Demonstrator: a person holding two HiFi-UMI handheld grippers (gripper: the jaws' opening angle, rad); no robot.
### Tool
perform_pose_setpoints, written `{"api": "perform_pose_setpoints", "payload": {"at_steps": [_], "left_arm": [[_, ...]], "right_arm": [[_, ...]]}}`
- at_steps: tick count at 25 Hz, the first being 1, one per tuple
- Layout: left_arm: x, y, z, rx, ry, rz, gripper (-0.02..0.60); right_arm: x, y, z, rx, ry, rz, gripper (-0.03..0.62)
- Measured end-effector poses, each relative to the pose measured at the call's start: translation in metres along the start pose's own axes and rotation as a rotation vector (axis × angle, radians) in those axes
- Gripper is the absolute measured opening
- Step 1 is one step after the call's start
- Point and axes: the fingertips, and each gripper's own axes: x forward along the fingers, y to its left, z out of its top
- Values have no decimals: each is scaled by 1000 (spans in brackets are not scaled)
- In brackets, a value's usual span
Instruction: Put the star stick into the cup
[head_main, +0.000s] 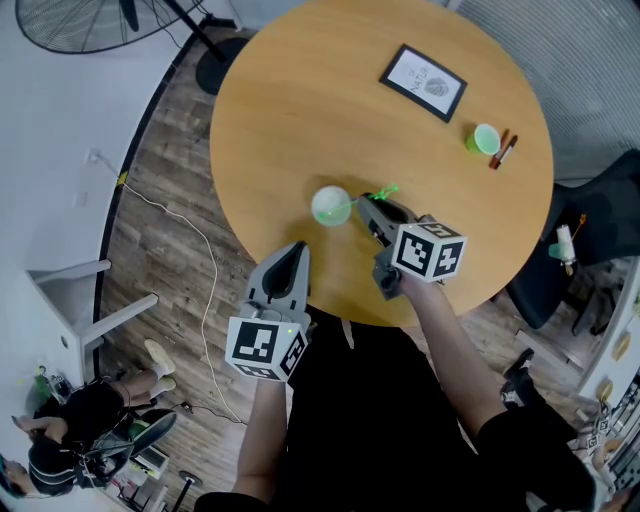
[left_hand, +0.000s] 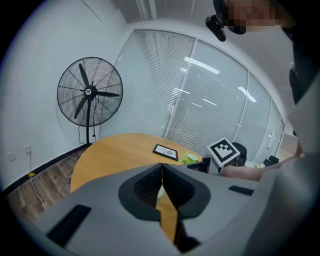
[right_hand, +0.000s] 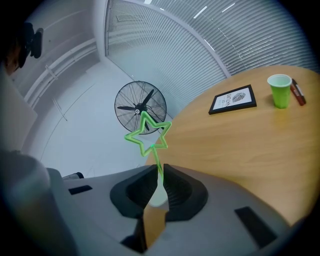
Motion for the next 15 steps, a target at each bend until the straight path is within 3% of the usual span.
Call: {"api": "perform_pose_setpoints", "payload": {"at_steps": [15], "left_arm": [[-7, -3, 1, 8, -7, 7, 0]], "right_arm": [[-6, -4, -8, 7, 10, -18, 78]]}}
